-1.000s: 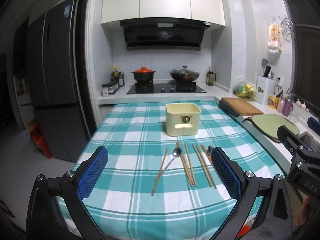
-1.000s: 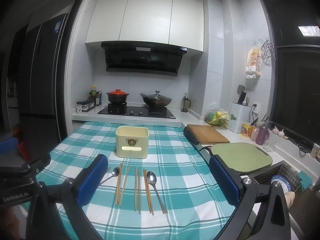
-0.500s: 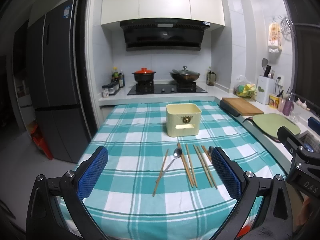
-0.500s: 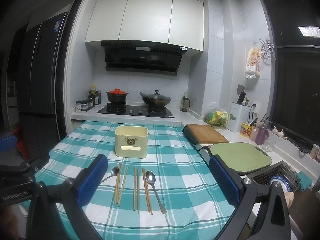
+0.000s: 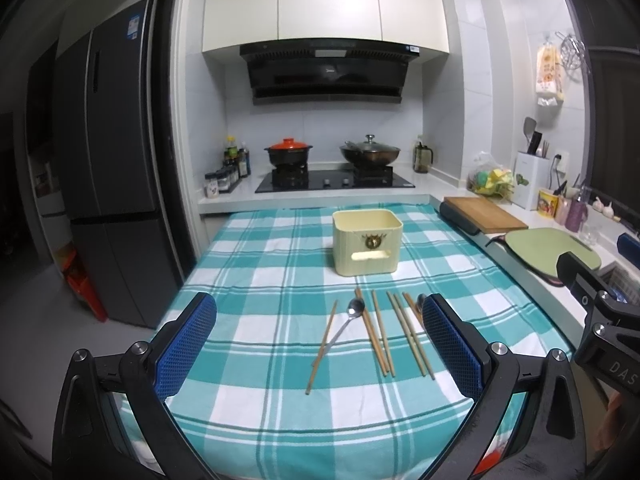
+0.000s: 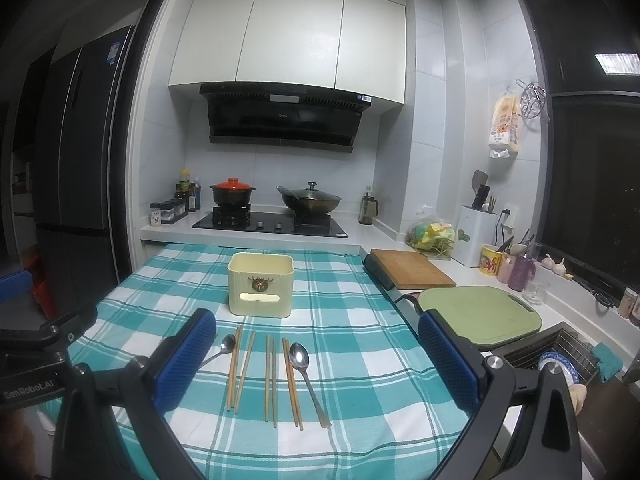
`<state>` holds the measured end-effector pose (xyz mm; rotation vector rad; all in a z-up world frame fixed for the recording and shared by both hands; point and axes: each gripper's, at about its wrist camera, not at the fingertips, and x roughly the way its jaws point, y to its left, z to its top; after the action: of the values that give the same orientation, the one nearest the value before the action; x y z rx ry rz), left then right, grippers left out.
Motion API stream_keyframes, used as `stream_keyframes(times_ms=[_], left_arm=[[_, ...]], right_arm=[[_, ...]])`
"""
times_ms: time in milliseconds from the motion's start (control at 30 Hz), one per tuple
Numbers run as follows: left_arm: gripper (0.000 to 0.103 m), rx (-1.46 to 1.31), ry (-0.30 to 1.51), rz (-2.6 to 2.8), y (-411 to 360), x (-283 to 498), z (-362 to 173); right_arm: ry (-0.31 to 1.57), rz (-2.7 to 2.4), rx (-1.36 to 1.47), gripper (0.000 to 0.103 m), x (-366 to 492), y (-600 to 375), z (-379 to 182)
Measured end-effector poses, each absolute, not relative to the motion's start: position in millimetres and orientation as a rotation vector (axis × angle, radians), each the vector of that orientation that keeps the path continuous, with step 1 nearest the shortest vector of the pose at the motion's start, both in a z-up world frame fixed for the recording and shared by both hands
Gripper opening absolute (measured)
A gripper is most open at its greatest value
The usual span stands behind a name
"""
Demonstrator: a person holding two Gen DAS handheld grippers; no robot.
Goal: Organize utensils
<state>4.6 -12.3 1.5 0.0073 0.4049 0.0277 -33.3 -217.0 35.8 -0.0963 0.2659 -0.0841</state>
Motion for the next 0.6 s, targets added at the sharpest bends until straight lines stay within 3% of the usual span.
stream_keyframes(times_ms=[600], left_arm=[[0.102, 0.02, 0.414, 0.02, -17.0, 2.7, 0.4]], right_arm=[[0.27, -0.091, -0.092, 0.103, -36.2, -222.1, 35.2]])
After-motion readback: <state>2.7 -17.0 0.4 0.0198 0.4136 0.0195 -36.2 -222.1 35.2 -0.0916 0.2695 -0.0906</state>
